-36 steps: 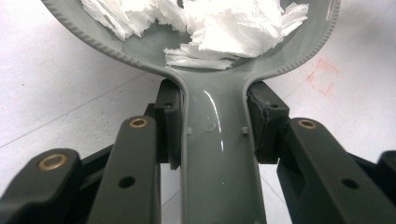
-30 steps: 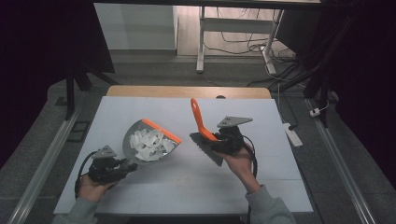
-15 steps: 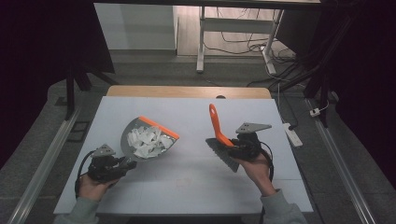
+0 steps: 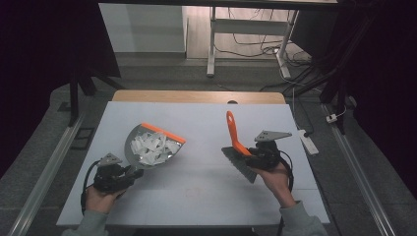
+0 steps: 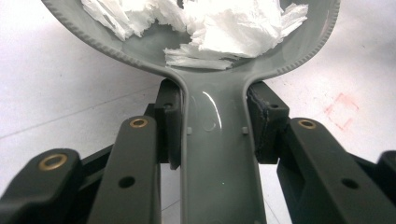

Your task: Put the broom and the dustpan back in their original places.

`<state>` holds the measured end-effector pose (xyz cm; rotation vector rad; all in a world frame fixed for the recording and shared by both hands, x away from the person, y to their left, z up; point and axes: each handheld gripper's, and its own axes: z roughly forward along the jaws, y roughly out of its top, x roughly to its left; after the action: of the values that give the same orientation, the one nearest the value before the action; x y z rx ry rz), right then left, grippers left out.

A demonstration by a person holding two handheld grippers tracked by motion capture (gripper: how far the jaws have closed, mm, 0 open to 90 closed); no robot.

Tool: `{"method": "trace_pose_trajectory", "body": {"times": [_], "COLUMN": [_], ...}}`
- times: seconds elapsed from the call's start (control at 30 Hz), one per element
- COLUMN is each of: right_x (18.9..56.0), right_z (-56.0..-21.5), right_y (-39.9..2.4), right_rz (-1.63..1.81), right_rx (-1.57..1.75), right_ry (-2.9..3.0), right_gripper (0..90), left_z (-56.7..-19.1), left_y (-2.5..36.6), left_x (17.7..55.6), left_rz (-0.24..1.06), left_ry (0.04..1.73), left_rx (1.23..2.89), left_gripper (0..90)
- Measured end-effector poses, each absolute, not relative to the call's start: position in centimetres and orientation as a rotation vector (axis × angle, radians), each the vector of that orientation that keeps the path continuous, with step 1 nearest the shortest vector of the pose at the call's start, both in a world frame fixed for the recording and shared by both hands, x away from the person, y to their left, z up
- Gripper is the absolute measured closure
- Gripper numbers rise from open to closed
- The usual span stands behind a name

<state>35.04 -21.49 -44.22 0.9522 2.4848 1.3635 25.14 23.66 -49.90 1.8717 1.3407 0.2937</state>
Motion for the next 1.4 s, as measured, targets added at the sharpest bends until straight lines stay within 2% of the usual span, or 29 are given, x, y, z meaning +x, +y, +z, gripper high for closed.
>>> {"method": "trace_pose_trajectory", "body": {"times": [0.57,1.4], "right_x": [35.0,35.4], "right_z": [-44.8,-46.2], "right_y": [-23.1,-23.8], "right_rz": [1.352,1.315], "right_rx": [0.992,1.084], "right_ry": [2.495,2.564], "right_gripper": [70.0,69.9], "left_z": [-51.2,-53.0], "left_y": [21.9,22.3], "left_x": [27.2,28.7], "left_rz": [0.359,0.384], "left_ry": [1.508,1.726], "left_rx": [1.825,1.747], "left_gripper": [61.4,61.3]}}
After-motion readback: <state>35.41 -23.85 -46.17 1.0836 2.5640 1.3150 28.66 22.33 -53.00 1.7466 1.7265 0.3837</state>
